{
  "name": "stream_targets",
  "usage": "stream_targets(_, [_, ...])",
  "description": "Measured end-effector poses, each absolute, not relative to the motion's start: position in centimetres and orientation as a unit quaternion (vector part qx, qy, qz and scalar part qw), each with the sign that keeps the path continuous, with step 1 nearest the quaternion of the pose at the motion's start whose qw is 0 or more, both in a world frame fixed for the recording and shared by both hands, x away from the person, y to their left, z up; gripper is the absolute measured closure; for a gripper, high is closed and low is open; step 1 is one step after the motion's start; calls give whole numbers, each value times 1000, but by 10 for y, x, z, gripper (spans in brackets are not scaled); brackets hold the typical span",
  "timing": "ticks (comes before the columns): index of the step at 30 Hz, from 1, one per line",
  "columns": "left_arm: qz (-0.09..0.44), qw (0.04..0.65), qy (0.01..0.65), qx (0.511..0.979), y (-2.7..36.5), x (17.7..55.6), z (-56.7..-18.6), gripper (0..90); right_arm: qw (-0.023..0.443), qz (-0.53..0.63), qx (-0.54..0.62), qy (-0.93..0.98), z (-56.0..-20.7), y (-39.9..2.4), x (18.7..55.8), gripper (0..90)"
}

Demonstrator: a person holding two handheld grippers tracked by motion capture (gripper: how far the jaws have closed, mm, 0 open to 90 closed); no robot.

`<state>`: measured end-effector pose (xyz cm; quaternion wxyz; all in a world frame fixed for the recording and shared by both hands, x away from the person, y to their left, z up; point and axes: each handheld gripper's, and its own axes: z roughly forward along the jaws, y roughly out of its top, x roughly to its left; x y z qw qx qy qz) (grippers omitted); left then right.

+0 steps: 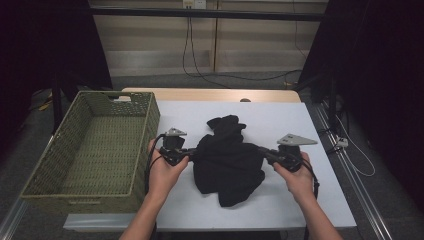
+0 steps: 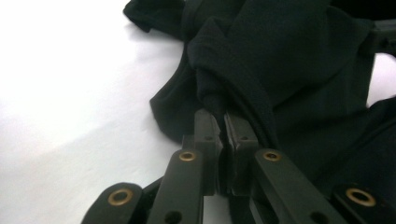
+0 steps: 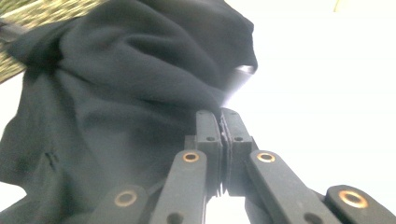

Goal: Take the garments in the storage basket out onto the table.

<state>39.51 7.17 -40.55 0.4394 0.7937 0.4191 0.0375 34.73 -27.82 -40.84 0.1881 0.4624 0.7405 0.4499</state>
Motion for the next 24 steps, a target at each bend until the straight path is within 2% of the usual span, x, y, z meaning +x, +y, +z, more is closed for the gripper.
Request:
stream_targets(3, [41,432,408,803,64,397,-412,813,199,438,481,733,-420,-290,350,879])
stream_targets(4, [42,431,408,804,61,397,-414,758,201,432,484,734,-424,-291,351,876])
stream_targets(6, [56,436,406,801,60,397,-418,501,217,412,481,743,-429,-292,353,871])
stream_targets(7, [62,429,400,807,59,396,-418,451,222,408,480,744,-431,-293,354,864])
stream_targets(8, [58,434,402,804,58,396,-420,449,224,406,488,740,-432,-294,354,841])
stream_targets(10, [37,433,400,807,56,394,-422,393,233,400,498,733,-432,-294,355,709])
stream_targets(13, [37,421,395,815,52,392,-427,355,242,391,493,738,-430,-291,351,555])
stream_targets(18, [37,388,389,835,46,388,-438,324,244,409,478,738,-421,-285,339,508])
stream_targets(22, [26,374,384,844,35,382,-448,392,202,426,467,748,-422,-275,329,509])
stream_targets(24, [49,369,370,851,30,378,-449,415,193,419,455,762,-424,-270,323,509])
